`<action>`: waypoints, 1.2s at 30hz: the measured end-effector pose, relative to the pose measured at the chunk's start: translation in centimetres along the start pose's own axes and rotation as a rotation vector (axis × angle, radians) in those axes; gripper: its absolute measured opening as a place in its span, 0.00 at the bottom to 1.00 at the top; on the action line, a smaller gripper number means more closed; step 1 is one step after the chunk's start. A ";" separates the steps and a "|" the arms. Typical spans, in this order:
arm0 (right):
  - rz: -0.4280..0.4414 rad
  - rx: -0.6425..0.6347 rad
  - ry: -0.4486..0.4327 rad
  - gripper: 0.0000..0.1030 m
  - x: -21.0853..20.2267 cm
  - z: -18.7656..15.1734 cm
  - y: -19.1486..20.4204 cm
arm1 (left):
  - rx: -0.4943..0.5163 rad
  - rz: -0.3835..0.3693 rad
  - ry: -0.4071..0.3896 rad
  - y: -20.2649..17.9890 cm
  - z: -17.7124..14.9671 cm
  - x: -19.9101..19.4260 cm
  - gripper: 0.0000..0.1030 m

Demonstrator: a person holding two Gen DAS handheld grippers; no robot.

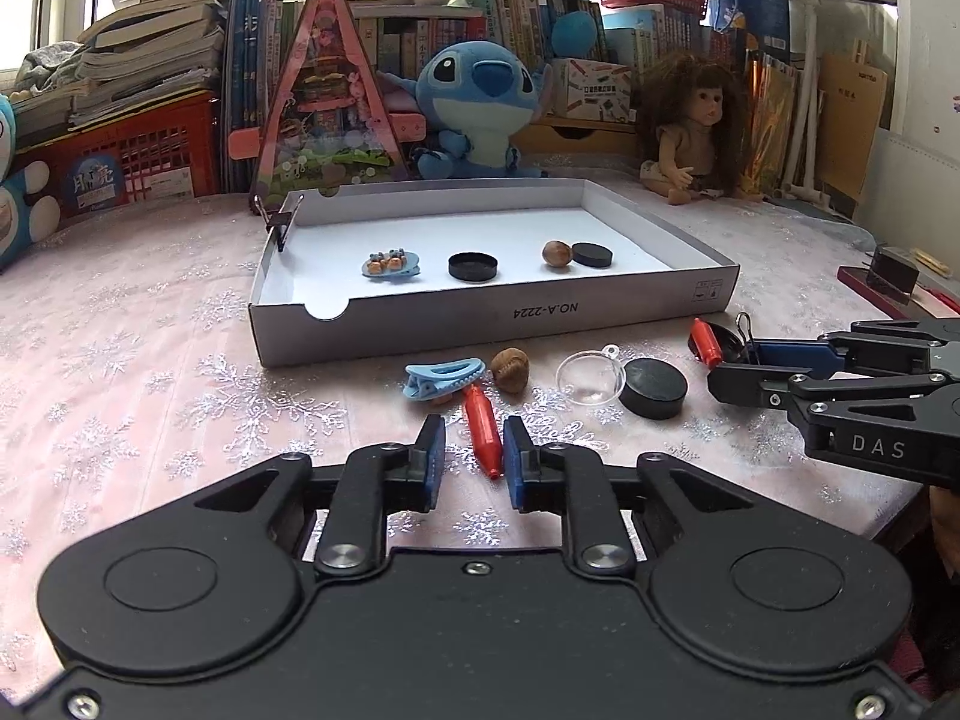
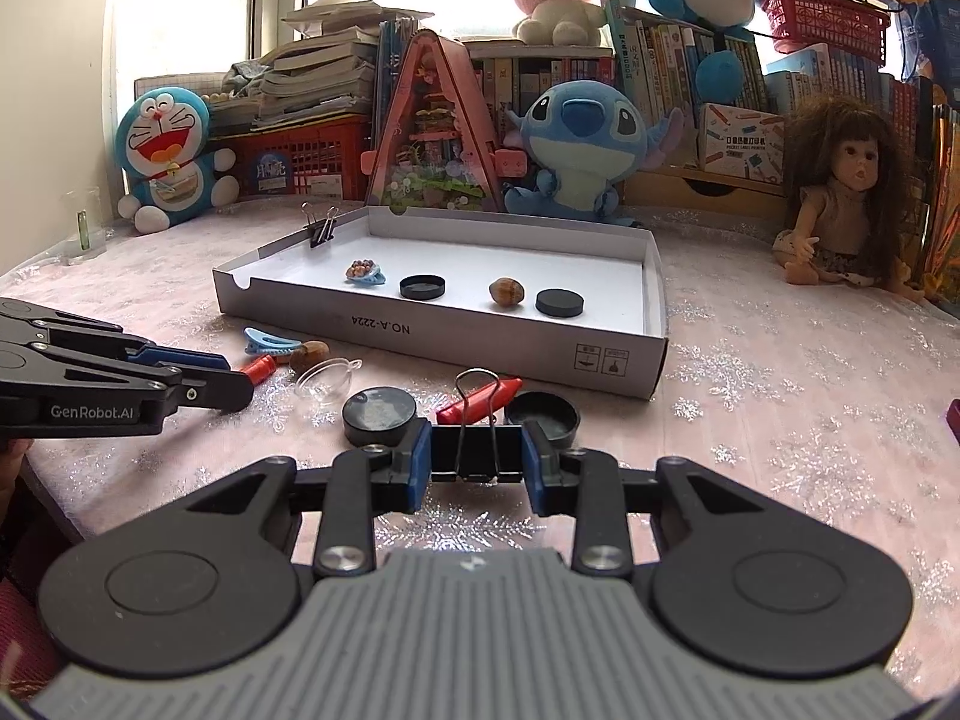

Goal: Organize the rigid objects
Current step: 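Grasp the red crayon with the left tool while the right tool grasps the black binder clip, then lift the crayon and binder clip and carry both over the white tray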

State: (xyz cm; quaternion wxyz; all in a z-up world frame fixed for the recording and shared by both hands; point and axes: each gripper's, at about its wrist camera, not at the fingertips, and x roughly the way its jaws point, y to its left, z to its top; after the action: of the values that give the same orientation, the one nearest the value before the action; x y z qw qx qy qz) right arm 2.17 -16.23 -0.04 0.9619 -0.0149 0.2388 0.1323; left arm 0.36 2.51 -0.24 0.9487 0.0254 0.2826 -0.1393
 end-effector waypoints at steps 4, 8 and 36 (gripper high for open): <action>0.001 0.005 0.002 0.35 0.0 -0.1 0.0 | -0.002 0.033 0.005 0.8 -0.1 -0.3 0.24; 0.003 0.003 -0.001 0.35 0.1 -0.1 0.0 | -0.014 0.065 0.010 1.8 -0.1 -0.5 0.28; 0.015 0.010 0.004 0.39 0.3 -0.3 0.0 | 0.019 0.040 -0.037 0.6 0.7 0.6 0.57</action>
State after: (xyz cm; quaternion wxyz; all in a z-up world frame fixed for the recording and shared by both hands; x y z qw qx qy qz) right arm 2.28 -16.21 -0.44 0.9605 -0.0087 0.2413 0.1382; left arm 1.39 2.82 -0.02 0.9562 0.0373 0.2629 -0.1231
